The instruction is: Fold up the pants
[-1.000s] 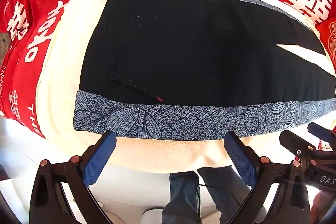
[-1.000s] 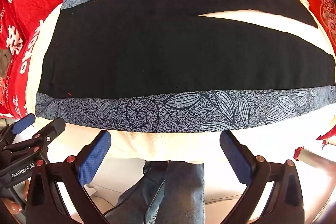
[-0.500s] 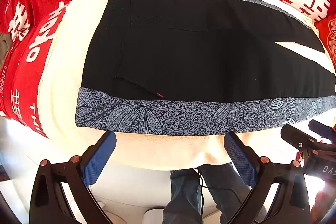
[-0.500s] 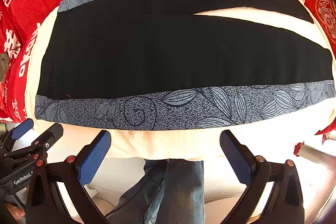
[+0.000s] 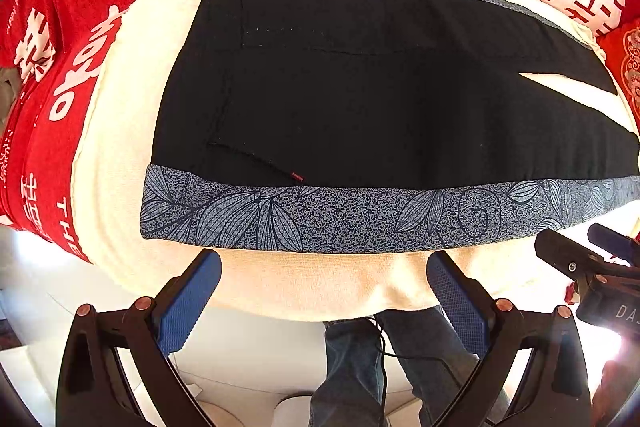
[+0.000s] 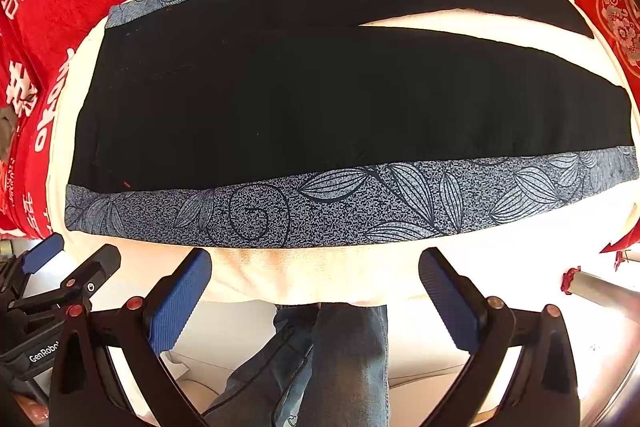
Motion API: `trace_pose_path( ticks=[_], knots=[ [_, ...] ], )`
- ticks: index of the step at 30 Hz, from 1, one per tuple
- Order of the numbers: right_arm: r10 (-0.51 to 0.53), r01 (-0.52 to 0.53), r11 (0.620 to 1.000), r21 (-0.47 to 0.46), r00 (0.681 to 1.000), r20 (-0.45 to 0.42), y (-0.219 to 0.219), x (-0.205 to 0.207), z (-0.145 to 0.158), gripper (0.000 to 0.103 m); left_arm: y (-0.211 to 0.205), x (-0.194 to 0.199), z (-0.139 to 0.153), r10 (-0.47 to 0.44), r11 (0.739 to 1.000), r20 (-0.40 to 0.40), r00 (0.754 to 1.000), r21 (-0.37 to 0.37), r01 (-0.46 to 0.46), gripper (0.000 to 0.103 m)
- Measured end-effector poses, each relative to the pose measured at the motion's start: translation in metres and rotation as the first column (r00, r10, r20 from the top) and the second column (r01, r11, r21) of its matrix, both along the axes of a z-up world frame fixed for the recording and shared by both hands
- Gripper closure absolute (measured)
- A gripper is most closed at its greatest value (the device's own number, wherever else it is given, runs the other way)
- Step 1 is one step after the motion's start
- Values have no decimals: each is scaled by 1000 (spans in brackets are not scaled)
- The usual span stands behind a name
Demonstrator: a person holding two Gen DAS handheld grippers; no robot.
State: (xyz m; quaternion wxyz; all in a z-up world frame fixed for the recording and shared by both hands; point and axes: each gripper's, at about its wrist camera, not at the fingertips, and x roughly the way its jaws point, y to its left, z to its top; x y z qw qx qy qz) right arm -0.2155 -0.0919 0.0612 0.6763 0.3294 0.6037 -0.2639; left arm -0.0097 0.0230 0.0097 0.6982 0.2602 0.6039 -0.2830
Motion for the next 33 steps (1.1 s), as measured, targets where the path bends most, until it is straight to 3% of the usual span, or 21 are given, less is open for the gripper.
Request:
trace_pose_path(
  ticks=[33],
  knots=[
    [6,-6,1000,1,1000,-26,2,5,-5,0,5,9,-9,26,1000,-23,999,6,-26,0]
  ],
)
